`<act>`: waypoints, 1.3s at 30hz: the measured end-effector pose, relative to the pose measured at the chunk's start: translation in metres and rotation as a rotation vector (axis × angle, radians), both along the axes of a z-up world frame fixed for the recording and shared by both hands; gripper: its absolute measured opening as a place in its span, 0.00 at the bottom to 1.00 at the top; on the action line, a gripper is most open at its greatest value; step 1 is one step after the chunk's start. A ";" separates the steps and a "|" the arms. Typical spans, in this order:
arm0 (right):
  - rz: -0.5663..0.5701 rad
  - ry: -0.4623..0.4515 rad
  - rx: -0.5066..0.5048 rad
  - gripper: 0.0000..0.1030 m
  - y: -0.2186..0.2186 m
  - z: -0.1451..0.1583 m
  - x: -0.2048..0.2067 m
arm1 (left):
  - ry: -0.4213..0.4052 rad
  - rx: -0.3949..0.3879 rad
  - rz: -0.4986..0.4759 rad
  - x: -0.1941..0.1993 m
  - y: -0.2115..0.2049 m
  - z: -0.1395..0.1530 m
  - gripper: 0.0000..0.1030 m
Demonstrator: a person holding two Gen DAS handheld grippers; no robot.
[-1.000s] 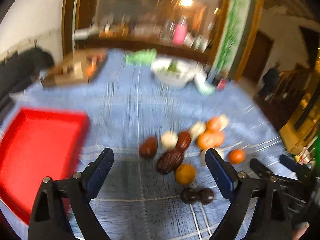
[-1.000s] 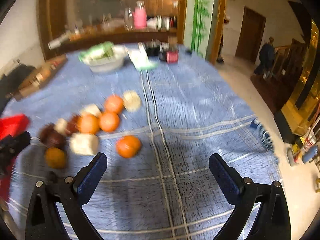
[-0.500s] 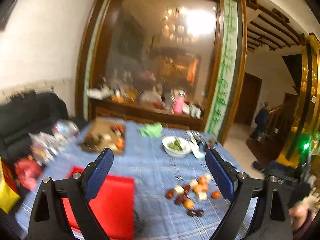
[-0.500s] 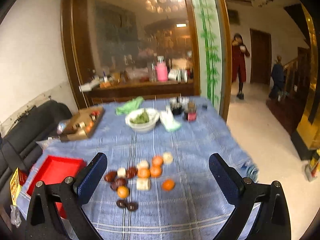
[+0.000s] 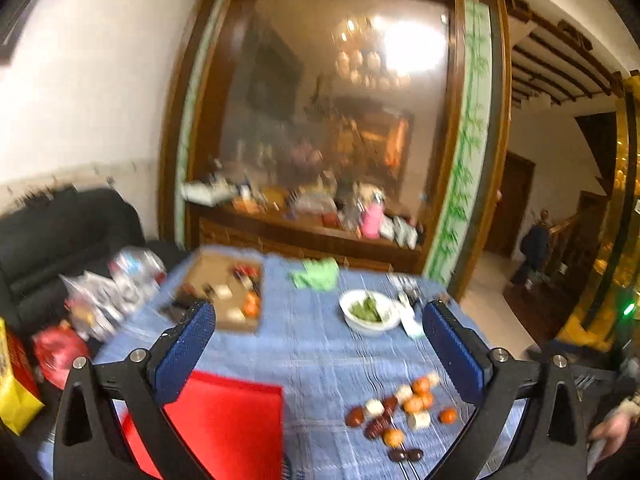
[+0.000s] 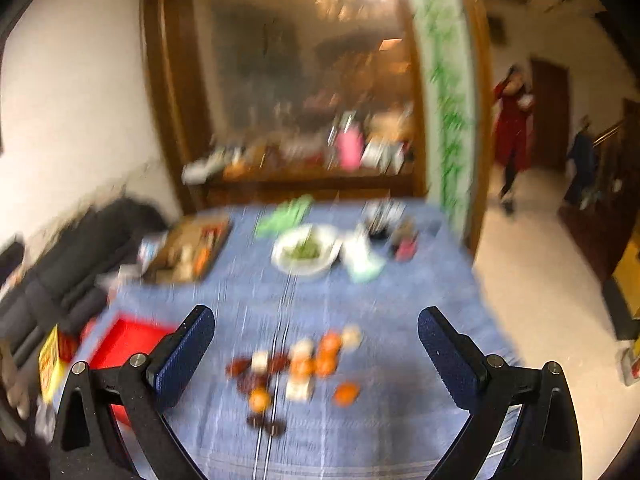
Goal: Organize fruits
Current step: 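Lift both tools and bring them toward the fruit row, then grasp a brown date with the left tool while the right tool grasps a white yam piece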
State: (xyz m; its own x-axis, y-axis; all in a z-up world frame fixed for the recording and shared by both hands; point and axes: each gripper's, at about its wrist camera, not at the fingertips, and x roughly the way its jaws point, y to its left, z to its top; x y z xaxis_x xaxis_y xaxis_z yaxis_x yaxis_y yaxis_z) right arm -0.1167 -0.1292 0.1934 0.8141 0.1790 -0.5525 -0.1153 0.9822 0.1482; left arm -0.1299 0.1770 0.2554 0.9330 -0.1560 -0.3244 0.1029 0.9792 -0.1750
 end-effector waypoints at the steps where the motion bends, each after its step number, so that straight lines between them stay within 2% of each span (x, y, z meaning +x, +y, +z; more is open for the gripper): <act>1: 0.018 0.035 -0.002 0.88 0.003 -0.020 0.008 | 0.029 -0.007 -0.012 0.008 -0.004 -0.013 1.00; 2: 0.038 0.082 -0.003 0.75 0.007 -0.042 0.014 | 0.069 -0.016 -0.026 0.017 -0.009 -0.031 1.00; 4: 0.089 0.196 0.027 0.58 0.012 -0.087 0.027 | 0.148 -0.041 -0.063 0.036 -0.016 -0.060 1.00; 5: 0.122 0.248 0.054 0.56 0.015 -0.109 0.030 | 0.170 -0.050 -0.075 0.040 -0.020 -0.070 0.99; 9: 0.216 0.312 0.051 0.56 0.029 -0.153 0.029 | 0.293 -0.060 -0.182 0.064 -0.044 -0.119 0.60; 11: 0.260 0.315 0.011 0.56 0.040 -0.164 0.028 | 0.353 -0.052 -0.219 0.078 -0.055 -0.141 0.52; 14: 0.283 0.315 -0.045 0.56 0.051 -0.174 0.026 | 0.434 -0.038 -0.235 0.091 -0.068 -0.169 0.52; 18: 0.310 0.330 -0.048 0.56 0.053 -0.182 0.027 | 0.492 -0.023 -0.247 0.098 -0.079 -0.185 0.52; 23: 0.224 0.266 0.092 0.56 0.021 -0.166 0.038 | 0.491 0.005 -0.276 0.099 -0.094 -0.187 0.52; 29: 0.131 0.257 0.063 0.56 0.015 -0.164 0.074 | 0.527 -0.004 -0.274 0.109 -0.099 -0.203 0.52; 34: 0.135 0.303 0.032 0.56 0.030 -0.181 0.101 | 0.535 0.000 -0.296 0.104 -0.096 -0.210 0.52; 37: 0.148 0.326 0.062 0.41 0.030 -0.191 0.107 | 0.550 0.001 -0.289 0.107 -0.092 -0.217 0.52; 39: 0.156 0.327 0.097 0.40 0.026 -0.192 0.106 | 0.561 -0.003 -0.293 0.112 -0.093 -0.221 0.51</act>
